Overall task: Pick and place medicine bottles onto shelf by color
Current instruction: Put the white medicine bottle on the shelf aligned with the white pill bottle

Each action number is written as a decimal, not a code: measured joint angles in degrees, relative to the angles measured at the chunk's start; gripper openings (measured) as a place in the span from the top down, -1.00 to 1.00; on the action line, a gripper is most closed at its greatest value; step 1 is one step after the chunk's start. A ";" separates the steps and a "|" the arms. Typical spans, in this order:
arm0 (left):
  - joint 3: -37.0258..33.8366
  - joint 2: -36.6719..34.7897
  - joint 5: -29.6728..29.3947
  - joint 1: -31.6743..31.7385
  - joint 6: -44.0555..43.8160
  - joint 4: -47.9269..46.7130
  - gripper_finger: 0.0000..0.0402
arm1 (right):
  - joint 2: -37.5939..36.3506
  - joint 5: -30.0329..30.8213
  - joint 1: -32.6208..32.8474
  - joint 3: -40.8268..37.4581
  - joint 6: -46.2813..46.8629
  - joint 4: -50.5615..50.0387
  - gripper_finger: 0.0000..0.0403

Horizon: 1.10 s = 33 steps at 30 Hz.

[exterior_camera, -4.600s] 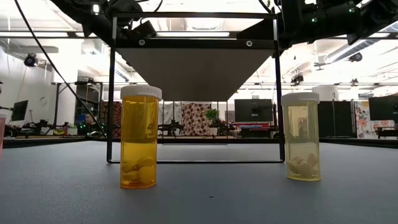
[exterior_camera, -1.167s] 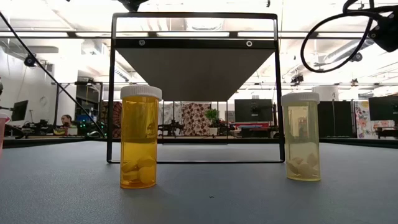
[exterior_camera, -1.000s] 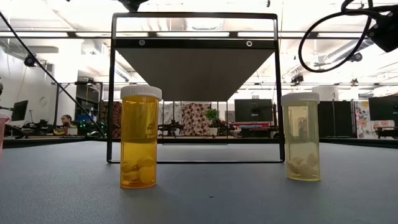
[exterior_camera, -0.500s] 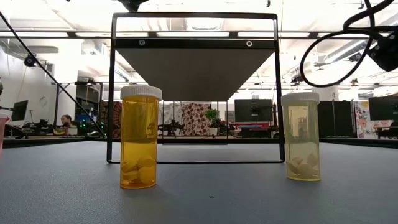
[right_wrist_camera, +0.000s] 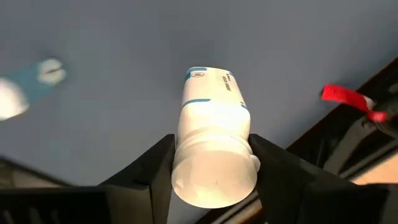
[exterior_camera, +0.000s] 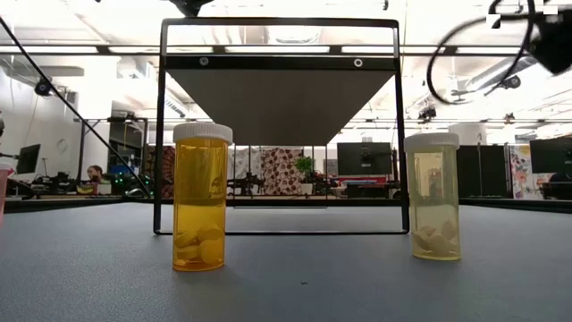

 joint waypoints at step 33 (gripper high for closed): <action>-8.17 -1.49 0.04 -1.55 -1.56 11.74 0.94 | 21.22 11.57 -30.48 53.85 -45.66 -20.49 0.11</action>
